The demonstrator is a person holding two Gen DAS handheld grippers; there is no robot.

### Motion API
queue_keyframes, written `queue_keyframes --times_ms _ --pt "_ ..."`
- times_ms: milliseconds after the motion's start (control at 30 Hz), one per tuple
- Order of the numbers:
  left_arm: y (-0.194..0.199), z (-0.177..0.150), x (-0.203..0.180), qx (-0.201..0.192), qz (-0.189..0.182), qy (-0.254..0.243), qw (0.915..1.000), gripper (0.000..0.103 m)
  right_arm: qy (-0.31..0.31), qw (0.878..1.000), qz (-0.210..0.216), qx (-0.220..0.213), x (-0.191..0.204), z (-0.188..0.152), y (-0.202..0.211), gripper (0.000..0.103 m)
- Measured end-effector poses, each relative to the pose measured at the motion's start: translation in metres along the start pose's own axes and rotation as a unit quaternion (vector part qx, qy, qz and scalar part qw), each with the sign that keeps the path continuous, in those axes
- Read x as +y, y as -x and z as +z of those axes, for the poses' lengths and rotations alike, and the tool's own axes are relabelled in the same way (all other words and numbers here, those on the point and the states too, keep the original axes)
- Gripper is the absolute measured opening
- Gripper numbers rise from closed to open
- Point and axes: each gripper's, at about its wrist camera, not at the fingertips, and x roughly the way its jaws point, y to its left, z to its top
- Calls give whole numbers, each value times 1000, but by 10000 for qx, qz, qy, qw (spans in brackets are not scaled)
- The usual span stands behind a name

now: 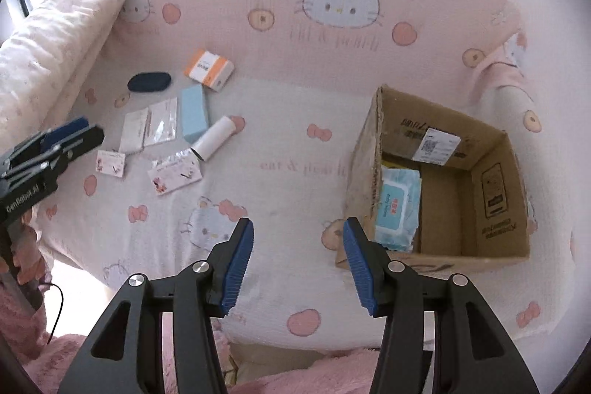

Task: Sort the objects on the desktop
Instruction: 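Withdraw the right gripper from the box toward the remaining items, then lower the open right gripper around the orange-and-white tissue pack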

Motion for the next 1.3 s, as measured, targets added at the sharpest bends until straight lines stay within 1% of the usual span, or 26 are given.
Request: queue_keyframes --times_ms 133,233,300,367,533,667,767,867,1000,1067,1133,1300 --pt "12 -10 19 42 -35 -228 9997 54 -148 9999 4 -26 22 -7 3 52" --pt "17 -14 35 -58 3 -338 9994 54 -123 9998 118 73 39 -3 -2 52" --pt "17 -16 48 -130 96 -302 9994 54 -33 9999 141 72 50 4 -7 52" --pt "13 -16 64 -91 141 -139 9998 54 50 9998 178 95 59 12 -16 53" --pt "-16 -16 106 173 78 475 9987 54 143 9983 507 241 75 36 -55 53" --pt "-41 -17 127 333 170 737 9966 54 164 9970 616 449 80 51 -96 53" --pt "-60 -19 138 434 346 743 9957 54 217 9944 737 721 83 58 -128 53" --pt "-79 -21 145 519 656 577 9948 54 290 9916 818 962 86 64 -158 53" --pt "-101 -26 155 608 921 426 9930 54 289 9906 858 1022 87 72 -184 53" --pt "-112 -27 162 720 877 511 9922 54 295 9906 895 994 90 77 -196 53" --pt "-123 -28 168 800 738 701 9916 54 296 9904 961 950 93 83 -208 53" --pt "-152 -22 182 930 335 1237 9874 54 174 9872 1336 851 102 102 -241 53"
